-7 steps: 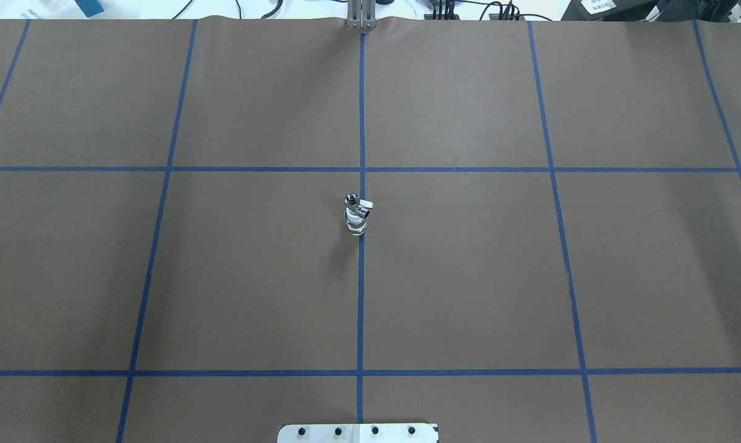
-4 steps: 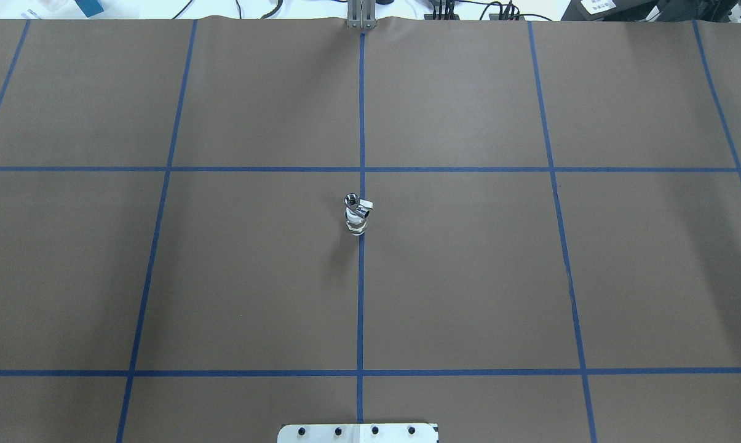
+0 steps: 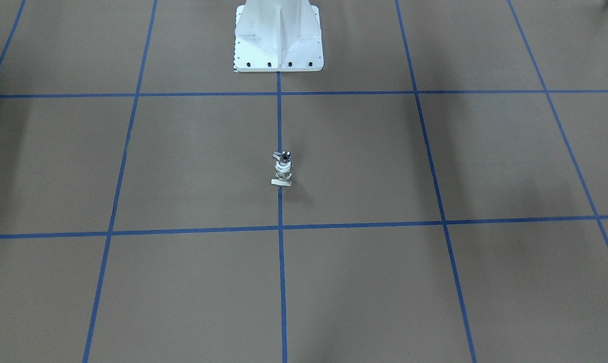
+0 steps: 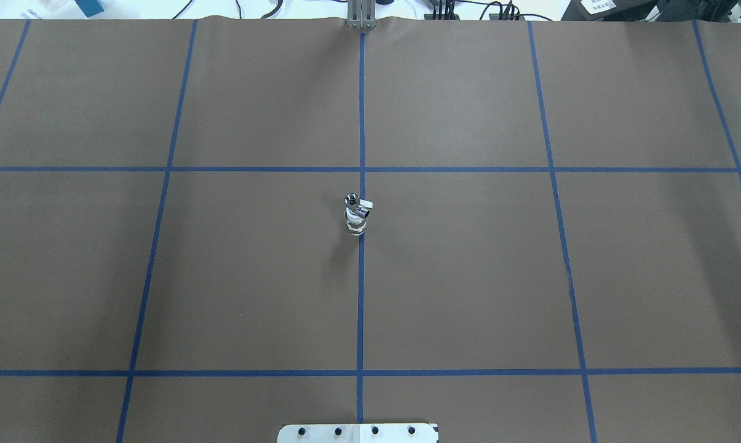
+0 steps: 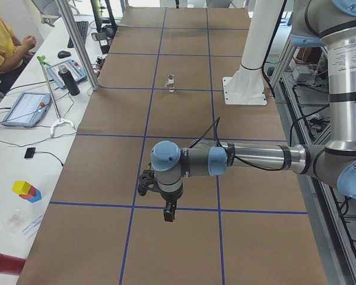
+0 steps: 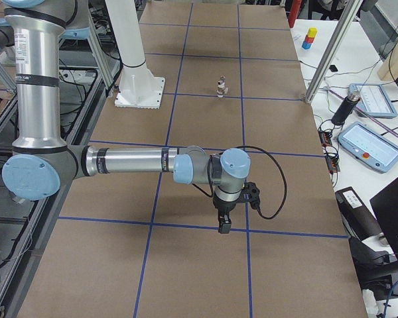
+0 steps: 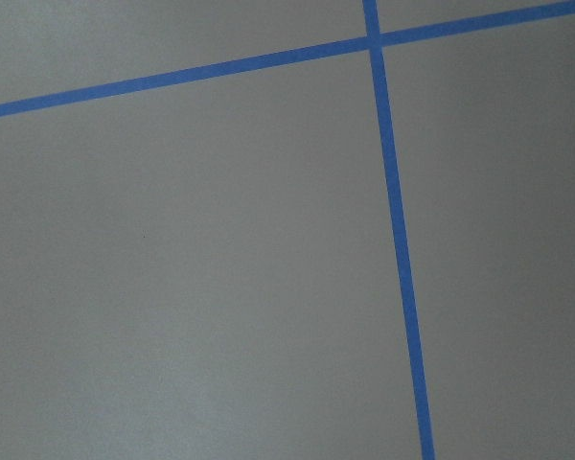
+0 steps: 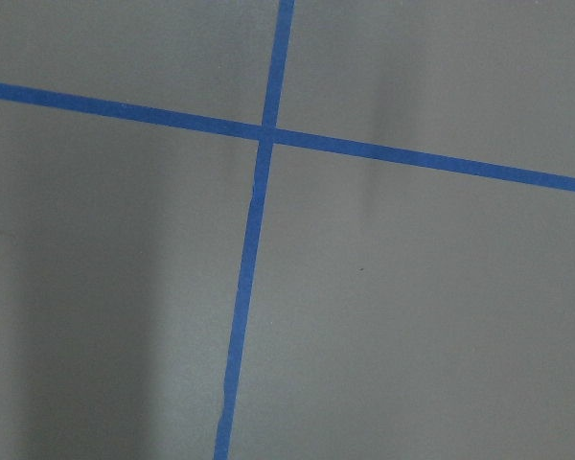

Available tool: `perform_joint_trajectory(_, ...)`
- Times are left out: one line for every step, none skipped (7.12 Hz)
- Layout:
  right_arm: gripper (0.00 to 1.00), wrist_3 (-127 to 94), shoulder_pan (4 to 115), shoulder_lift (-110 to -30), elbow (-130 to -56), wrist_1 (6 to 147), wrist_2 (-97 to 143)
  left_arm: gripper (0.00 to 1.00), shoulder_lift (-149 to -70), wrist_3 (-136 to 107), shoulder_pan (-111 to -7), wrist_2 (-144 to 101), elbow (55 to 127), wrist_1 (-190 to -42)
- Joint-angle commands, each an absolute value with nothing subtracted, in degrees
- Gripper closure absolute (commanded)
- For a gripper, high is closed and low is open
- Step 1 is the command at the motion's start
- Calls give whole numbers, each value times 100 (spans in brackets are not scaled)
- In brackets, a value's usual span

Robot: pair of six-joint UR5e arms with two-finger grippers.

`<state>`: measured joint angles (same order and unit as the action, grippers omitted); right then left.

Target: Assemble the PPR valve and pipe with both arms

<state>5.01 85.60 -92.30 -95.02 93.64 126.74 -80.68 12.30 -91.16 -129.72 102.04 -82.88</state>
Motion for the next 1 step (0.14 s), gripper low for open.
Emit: perform_joint_trajectory(0,501,8561,-9237,-9501,9360,12674,0,-8068,1230,-9114,-12973,10204,-8288)
